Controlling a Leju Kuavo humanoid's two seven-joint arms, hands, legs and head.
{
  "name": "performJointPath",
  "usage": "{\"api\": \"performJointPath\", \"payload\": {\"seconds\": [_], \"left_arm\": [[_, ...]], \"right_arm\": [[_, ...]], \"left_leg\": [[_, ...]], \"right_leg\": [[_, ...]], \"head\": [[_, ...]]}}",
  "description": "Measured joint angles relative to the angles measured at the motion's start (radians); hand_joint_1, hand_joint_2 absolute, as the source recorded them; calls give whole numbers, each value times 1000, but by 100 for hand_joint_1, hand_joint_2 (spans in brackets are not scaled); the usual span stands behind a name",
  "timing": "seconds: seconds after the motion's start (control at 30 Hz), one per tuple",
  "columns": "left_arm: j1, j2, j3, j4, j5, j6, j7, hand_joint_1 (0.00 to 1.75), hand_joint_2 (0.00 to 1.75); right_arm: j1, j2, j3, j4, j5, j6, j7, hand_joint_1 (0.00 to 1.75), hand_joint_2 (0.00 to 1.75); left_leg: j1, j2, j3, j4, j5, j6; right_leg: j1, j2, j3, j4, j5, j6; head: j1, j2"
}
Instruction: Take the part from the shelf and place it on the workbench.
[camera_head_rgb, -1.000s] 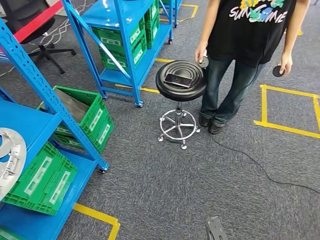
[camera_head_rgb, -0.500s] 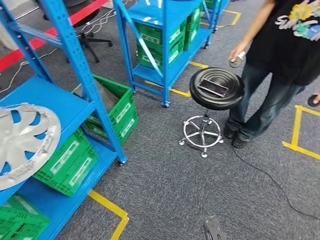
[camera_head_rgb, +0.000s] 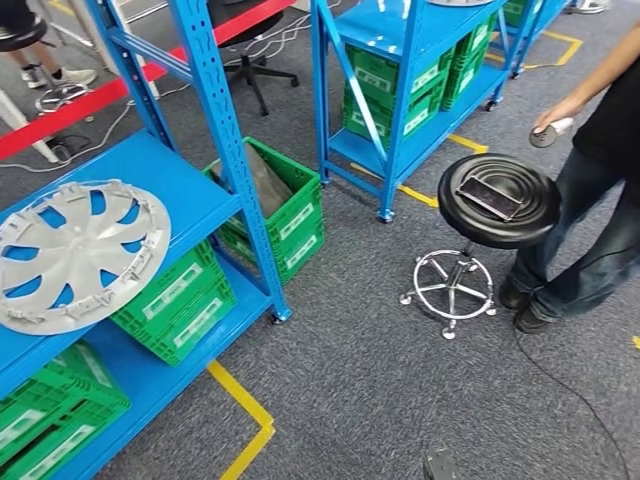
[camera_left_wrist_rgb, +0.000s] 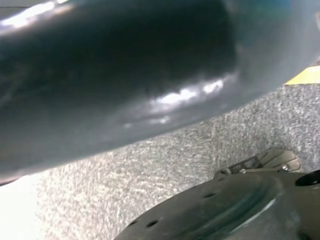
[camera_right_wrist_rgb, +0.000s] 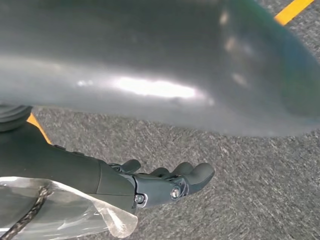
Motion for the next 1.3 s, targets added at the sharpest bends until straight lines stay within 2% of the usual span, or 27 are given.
{"api": "performJointPath", "payload": {"seconds": [0.07, 0.13, 0.17, 0.2, 0.23, 0.3, 0.37, 0.43, 0.47, 0.53, 0.57, 0.6, 0.67, 0.7, 0.77, 0.8, 0.87, 0.9, 0.93, 0.97, 1.03, 1.1, 1.17, 1.2, 1.23, 1.27, 1.3], "left_arm": [[-5, 1, 0, 3, 0, 2, 0, 0, 0], [-10, 1, 0, 5, -1, 2, 0, 0, 0], [-10, 1, 0, 6, -1, 3, 0, 0, 0], [-9, 1, 0, 7, -1, 3, 0, 0, 0], [-8, 1, 0, 7, -1, 3, 0, 0, 0], [-8, 3, 0, 7, -1, 3, 0, 0, 0], [-13, 5, 0, 8, -1, 3, 0, 0, 0], [-13, 5, 0, 8, -1, 4, 0, 0, 0], [-9, 5, 0, 9, -2, 4, 0, 0, 0], [-8, 5, 0, 11, -6, 7, 0, 0, 0], [-10, 5, 0, 12, -9, 9, 0, 0, 0], [-14, 4, 0, 14, -13, 11, 0, 0, 0], [-19, 2, -2, 18, -20, 14, 0, 0, 0], [-20, 1, -2, 21, -23, 15, 0, 0, 0], [-20, 1, -6, 26, -29, 17, 0, 0, 0], [-21, 1, -8, 27, -33, 19, 0, 0, 0], [-26, 1, -14, 31, -41, 26, 1, 0, 0], [-28, 1, -17, 33, -44, 30, 2, 0, 0], [-28, 2, -20, 35, -45, 33, 4, 0, 0], [-28, 4, -22, 37, -46, 34, 6, 0, 0], [-28, 7, -24, 40, -46, 36, 8, 0, 0], [-32, 8, -26, 43, -46, 37, 9, 0, 0], [-33, 8, -26, 44, -45, 39, 9, 0, 0], [-30, 8, -26, 45, -45, 40, 10, 0, 0], [-28, 8, -26, 45, -45, 41, 11, 0, 0], [-26, 8, -26, 46, -44, 41, 11, 0, 0], [-25, 9, -26, 46, -43, 42, 12, 0, 0]], "right_arm": [[3, 0, -6, 0, 0, -1, -1, 0, 0], [9, -1, -11, 0, -1, -2, -1, 0, 0], [11, -1, -13, 0, -1, -2, -1, 0, 0], [11, -1, -14, 0, -1, -2, -1, 0, 0], [11, -1, -14, 0, -1, -2, -1, 0, 0], [10, -1, -15, 0, -1, -2, -1, 0, 0], [11, -1, -15, 0, -2, -2, -1, 0, 0], [9, -1, -15, 0, -2, -2, -2, 0, 0], [6, -1, -15, -1, -3, -2, -2, 0, 0], [5, -2, -18, -1, -3, -5, -8, 0, 0], [7, -5, -20, -1, -4, -6, -12, 0, 0], [11, -8, -24, -1, -4, -6, -15, 0, 0], [23, -17, -30, 0, -5, -4, -21, 0, 0], [27, -21, -34, 0, -5, -3, -23, 0, 0], [31, -29, -40, 1, -8, -1, -28, 0, 0], [31, -31, -43, 2, -9, 0, -30, 0, 0], [31, -34, -52, 6, -12, 5, -37, 0, 0], [32, -35, -56, 8, -13, 7, -39, 0, 0], [32, -35, -60, 10, -14, 10, -42, 0, 0], [31, -34, -63, 10, -14, 12, -43, 0, 0], [28, -33, -67, 11, -14, 15, -45, 0, 0], [29, -32, -71, 13, -14, 17, -46, 0, 0], [30, -32, -76, 17, -14, 18, -46, 0, 0], [29, -32, -78, 18, -14, 18, -46, 0, 0], [28, -32, -81, 19, -14, 18, -47, 0, 0], [27, -32, -83, 19, -13, 19, -47, 0, 0], [26, -32, -84, 19, -13, 20, -48, 0, 0]], "left_leg": [[-2, 63, -44, 96, -52, -8], [0, 88, -100, 213, -101, -10], [0, 92, -113, 240, -103, -9], [0, 95, -107, 230, -87, -6], [-2, 100, -84, 186, -56, 0], [-15, 144, -19, 57, 0, 21], [-28, 179, 14, -13, 13, 34], [-30, 164, 16, -24, 12, 38], [-27, 153, 19, -31, 16, 40], [-18, 130, 27, -46, 24, 45], [-15, 118, 28, -49, 27, 47], [-13, 104, 28, -49, 27, 49], [-12, 73, 28, -48, 27, 50], [-11, 58, 29, -48, 26, 50], [-7, 29, 32, -44, 22, 44], [-7, 16, 32, -40, 19, 39], [-6, -9, 25, -30, 16, 27], [-5, -21, 20, -28, 17, 21], [-3, -33, 16, -28, 19, 15], [-2, -34, 14, -27, 20, 10], [-4, 9, -3, 7, -1, 0], [-4, 70, -55, 116, -55, -9], [-1, 90, -112, 228, -94, -14], [0, 93, -120, 243, -88, -14], [1, 96, -110, 221, -66, -12], [-1, 107, -82, 166, -31, -6], [-6, 132, -49, 99, 0, 2]], "right_leg": [[3, -28, 4, -2, -2, -12], [8, -61, 7, -2, -7, -19], [10, -76, 8, -2, -9, -20], [13, -90, 10, -2, -12, -21], [15, -103, 14, -2, -14, -21], [21, -126, 22, -3, -22, -18], [25, -151, 28, -4, -28, -10], [26, -173, 34, -8, -31, -1], [25, -164, 36, -7, -34, 4], [22, -107, 21, 32, -63, 14], [19, -73, -3, 80, -89, 18], [17, -54, -35, 143, -117, 21], [15, -45, -94, 242, -142, 26], [14, -45, -104, 247, -127, 29], [9, -30, -72, 151, -51, 34], [5, -4, -47, 90, -22, 36], [-2, 41, -7, 11, -1, 31], [-1, 49, 0, 4, -7, 25], [-1, 40, 4, 0, -6, 17], [0, 27, 4, -1, -4, 11], [-2, 1, 9, -6, -3, -4], [1, -32, 14, -7, -7, -15], [4, -67, 17, -7, -12, -19], [5, -82, 19, -7, -15, -20], [6, -94, 22, -7, -17, -19], [7, -107, 27, -7, -21, -18], [9, -119, 31, -8, -25, -16]], "head": [[-6, 0], [-9, 0], [-9, 0], [-9, 0], [-9, 0], [-9, 0], [-8, 0], [-9, 0], [-8, 0], [-6, 0], [-4, 0], [-3, 0], [-2, 0], [-3, 0], [-3, 0], [-3, 0], [-3, 0], [-2, 0], [-2, 0], [-1, 0], [-6, 0], [-12, 0], [-13, 0], [-13, 0], [-13, 0], [-13, 0], [-13, 0]]}}
